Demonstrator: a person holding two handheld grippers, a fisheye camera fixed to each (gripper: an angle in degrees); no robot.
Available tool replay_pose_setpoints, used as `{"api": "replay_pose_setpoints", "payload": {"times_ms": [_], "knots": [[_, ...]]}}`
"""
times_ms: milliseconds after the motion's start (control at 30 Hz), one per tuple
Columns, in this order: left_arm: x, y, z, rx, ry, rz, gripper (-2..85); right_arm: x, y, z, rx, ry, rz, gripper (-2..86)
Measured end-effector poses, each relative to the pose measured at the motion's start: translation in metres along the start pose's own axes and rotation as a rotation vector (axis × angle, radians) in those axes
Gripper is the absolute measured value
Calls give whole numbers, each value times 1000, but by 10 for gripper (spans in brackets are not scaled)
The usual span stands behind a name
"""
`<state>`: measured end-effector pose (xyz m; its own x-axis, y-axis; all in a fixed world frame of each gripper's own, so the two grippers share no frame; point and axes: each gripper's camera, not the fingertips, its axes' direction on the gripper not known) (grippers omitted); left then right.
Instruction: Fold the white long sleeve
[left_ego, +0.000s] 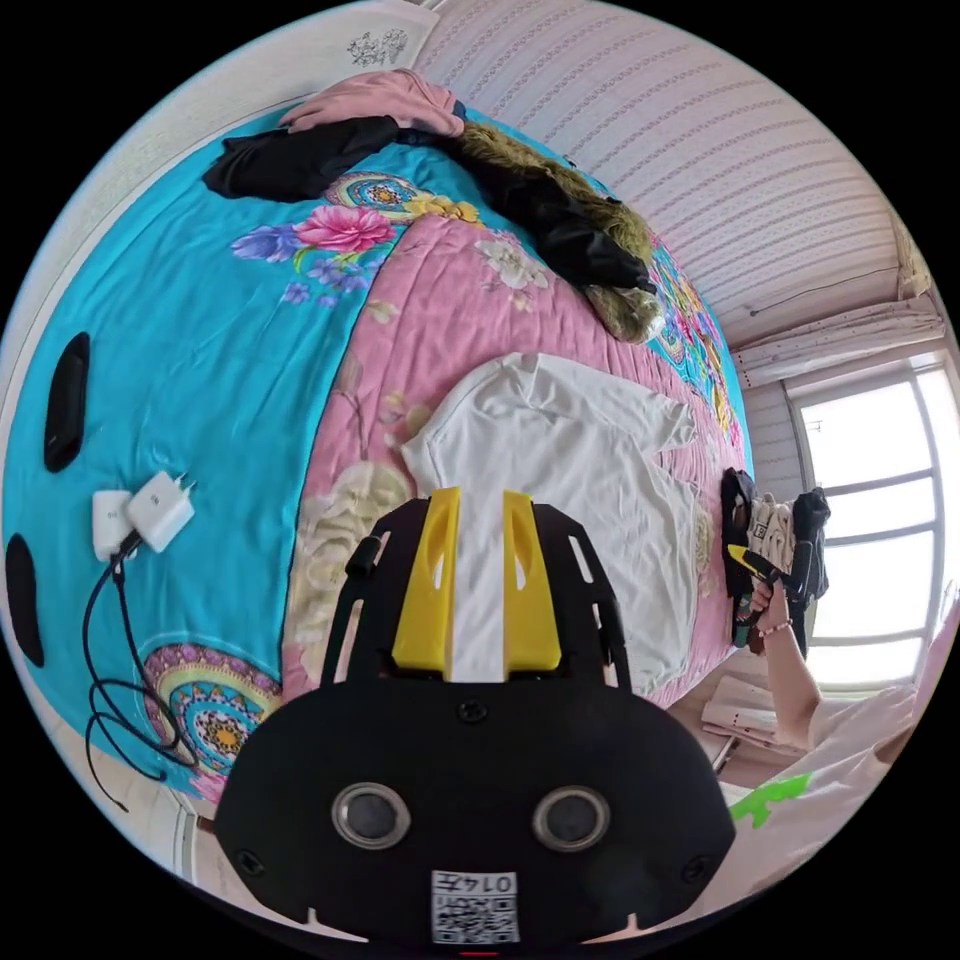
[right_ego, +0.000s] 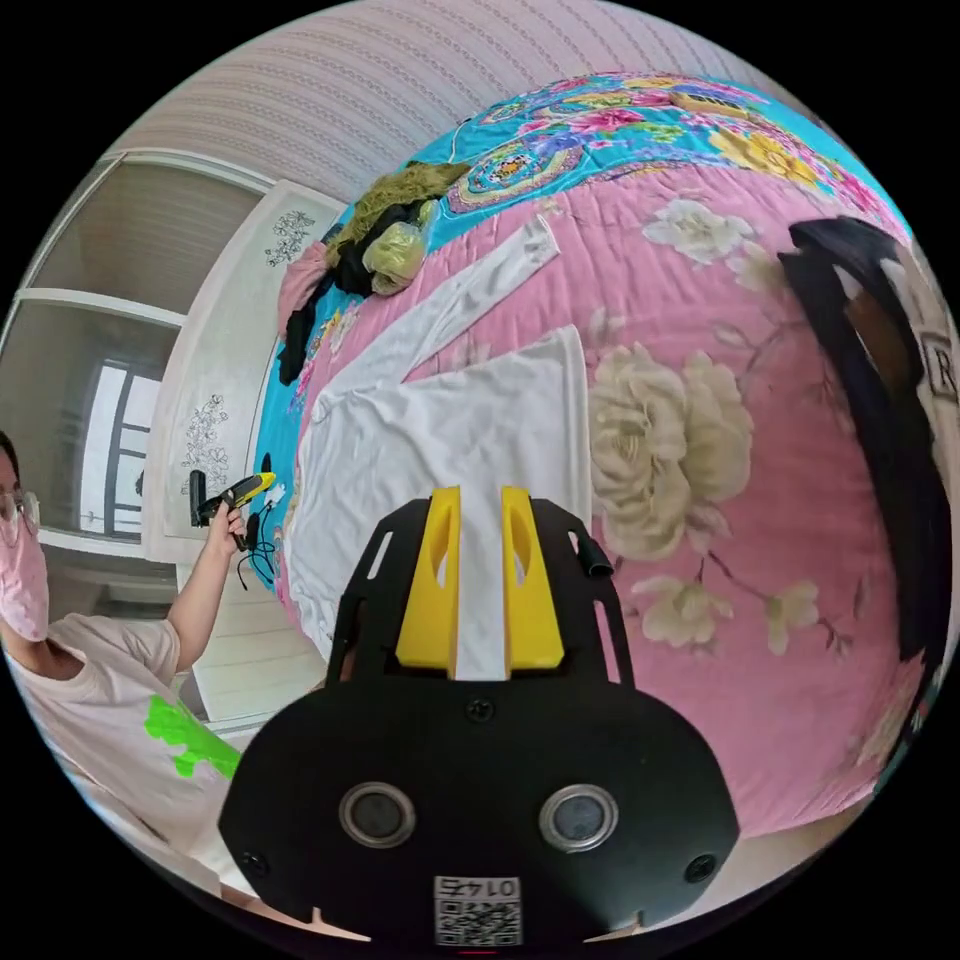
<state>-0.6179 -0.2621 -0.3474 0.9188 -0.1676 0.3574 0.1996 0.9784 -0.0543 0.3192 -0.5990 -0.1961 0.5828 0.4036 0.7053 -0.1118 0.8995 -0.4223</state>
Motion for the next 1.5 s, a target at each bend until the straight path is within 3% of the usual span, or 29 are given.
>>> {"api": "replay_pose_setpoints", "payload": {"times_ms": [100, 233, 467, 533, 633, 833, 1067, 1300, 1500], "knots": [[9, -44, 21, -24, -32, 17, 67, -13, -88, 15, 1, 6, -33, 73], [15, -79, 39, -39, -17, 16, 61, -21, -183, 40, -47, 197, -32, 75], [31, -109, 63, -70, -17, 49, 55, -52, -247, 66, -18, 436, -74, 89], [34, -114, 69, -81, -16, 53, 53, -55, -264, 79, -122, 399, -86, 44], [37, -123, 74, -100, -17, 54, 52, -70, -266, 62, -75, 390, -125, 23], [42, -141, 75, -91, -14, 54, 53, -51, -258, 40, -148, 288, -47, 38], [56, -169, 84, -89, -14, 61, 57, -59, -293, 34, -23, 193, -9, 55], [77, -196, 95, -97, -33, 107, 79, -70, -338, 84, -94, 284, 15, 84], [89, -199, 116, -165, -97, 153, 44, -91, -346, 93, -111, 382, -93, 14]]}}
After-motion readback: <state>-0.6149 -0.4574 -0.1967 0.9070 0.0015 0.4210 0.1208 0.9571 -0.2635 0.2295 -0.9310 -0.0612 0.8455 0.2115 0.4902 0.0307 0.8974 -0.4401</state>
